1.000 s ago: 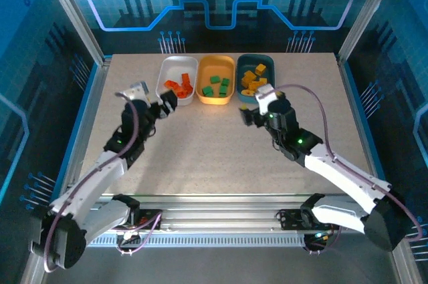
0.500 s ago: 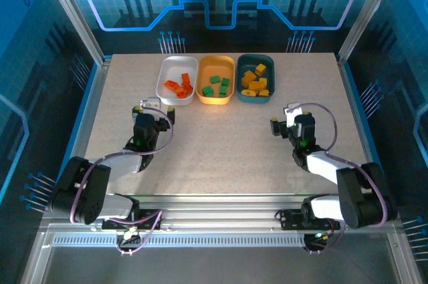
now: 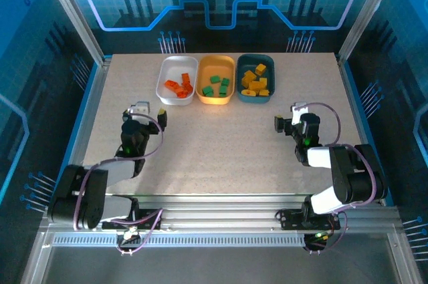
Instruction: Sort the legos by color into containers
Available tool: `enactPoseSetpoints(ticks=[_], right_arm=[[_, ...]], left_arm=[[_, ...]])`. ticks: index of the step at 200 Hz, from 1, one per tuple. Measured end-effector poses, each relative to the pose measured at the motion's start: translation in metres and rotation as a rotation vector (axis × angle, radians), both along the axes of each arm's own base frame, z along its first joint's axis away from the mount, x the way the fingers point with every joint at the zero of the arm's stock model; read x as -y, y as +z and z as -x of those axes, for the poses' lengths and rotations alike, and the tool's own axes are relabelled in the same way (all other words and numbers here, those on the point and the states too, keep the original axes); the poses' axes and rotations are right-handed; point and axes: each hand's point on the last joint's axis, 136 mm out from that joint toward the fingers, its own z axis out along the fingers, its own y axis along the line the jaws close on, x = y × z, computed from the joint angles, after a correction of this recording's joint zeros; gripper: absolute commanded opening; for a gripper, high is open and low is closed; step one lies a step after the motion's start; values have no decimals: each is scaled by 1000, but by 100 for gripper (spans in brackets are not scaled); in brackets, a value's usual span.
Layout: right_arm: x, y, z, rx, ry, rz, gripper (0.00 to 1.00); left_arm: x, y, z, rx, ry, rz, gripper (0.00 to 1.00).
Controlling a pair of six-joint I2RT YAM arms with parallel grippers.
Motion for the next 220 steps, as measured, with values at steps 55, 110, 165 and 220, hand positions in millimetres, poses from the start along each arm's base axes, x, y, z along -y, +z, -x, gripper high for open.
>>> enactPoseSetpoints(ticks=[55,110,165,220], right_arm=[[-9,7,-5,20,26,5,100],[-10,7,-5,20,34,2,100],[-10,7,-5,19,37,0,100],[-10,7,-5,19,37,0,100]], left_arm=[[-2,-59,-11,-165,-16,37,99],[-13,-31,-33,-114,-34,121,99],[-5,-40,-29,-152,-73,132,99],[-4,-41,-29,-159,-75,133,99]])
